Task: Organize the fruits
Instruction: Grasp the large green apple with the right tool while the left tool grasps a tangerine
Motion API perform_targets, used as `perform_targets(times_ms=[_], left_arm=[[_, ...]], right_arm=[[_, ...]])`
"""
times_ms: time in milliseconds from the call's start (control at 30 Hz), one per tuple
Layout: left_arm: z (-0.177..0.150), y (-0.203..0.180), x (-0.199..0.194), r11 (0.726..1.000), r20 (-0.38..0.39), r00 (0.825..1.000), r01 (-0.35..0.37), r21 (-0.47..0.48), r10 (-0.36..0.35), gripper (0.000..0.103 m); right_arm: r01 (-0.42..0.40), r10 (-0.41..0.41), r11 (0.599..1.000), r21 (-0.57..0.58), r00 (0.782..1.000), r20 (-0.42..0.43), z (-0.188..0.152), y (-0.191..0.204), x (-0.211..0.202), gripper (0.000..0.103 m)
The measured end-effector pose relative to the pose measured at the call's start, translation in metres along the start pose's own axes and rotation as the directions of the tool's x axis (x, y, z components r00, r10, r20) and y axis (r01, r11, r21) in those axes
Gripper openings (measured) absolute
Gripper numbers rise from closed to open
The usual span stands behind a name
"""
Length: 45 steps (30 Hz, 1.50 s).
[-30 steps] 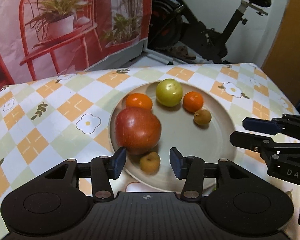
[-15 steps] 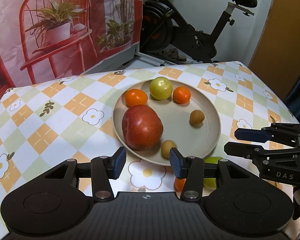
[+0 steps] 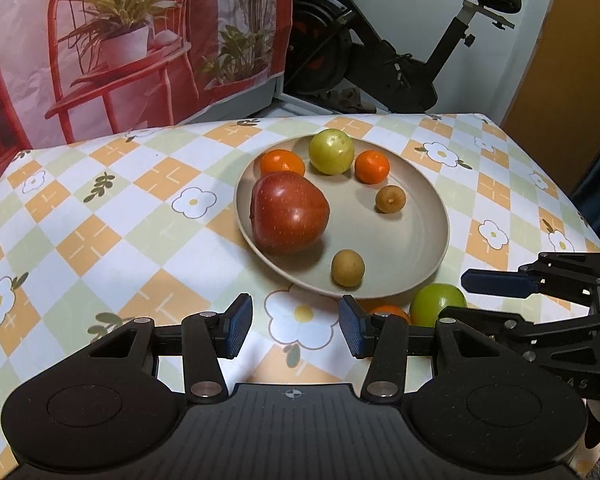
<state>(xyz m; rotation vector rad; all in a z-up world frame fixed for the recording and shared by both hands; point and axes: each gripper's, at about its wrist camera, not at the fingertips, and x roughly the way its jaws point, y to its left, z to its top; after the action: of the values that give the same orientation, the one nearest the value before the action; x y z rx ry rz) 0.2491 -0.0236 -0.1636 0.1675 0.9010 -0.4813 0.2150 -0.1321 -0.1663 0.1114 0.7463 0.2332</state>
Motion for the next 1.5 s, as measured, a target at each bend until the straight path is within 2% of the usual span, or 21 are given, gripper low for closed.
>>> perform_targets(times_ms=[233,633,767,933,1167,1333,1500], left_arm=[[-0.002,0.002,0.002,1.0,-0.007,1.0,0.009,-0.01,-0.009,0.05],[-0.003,-0.009,0.004,0.999,-0.02,0.999,0.047,0.011,-0.047,0.05],[-0.004,-0.016,0.006,0.998,-0.028,0.998,0.064,0.028,-0.063,0.05],[-0.004,-0.024,0.009,0.996,-0.037,0.996,0.081,0.042,-0.08,0.05],[-0.001,-0.039,0.015,0.993,-0.071,0.994,0.091,0.072,-0.086,0.05],[-0.003,-0.047,0.023,0.992,-0.115,0.989,0.098,0.084,-0.088,0.046],[-0.004,-0.053,0.031,0.991,-0.146,0.987,0.085,0.105,-0.07,0.046]], right_arm=[[0.013,-0.012,1.0,0.009,1.0,-0.019,-0.005,-0.002,0.007,0.045],[-0.01,0.012,0.998,0.057,1.0,-0.022,-0.013,-0.015,0.01,0.044],[0.037,-0.037,0.997,0.068,0.999,0.001,-0.016,-0.02,0.006,0.044],[0.053,-0.056,0.992,0.112,0.998,0.022,-0.02,-0.035,0.001,0.043],[0.057,-0.061,0.991,0.119,0.998,0.03,-0.022,-0.04,-0.002,0.043],[0.057,-0.062,0.991,0.125,0.997,0.035,-0.023,-0.043,-0.004,0.043],[0.053,-0.059,0.99,0.131,0.998,0.039,-0.024,-0.045,-0.005,0.043]])
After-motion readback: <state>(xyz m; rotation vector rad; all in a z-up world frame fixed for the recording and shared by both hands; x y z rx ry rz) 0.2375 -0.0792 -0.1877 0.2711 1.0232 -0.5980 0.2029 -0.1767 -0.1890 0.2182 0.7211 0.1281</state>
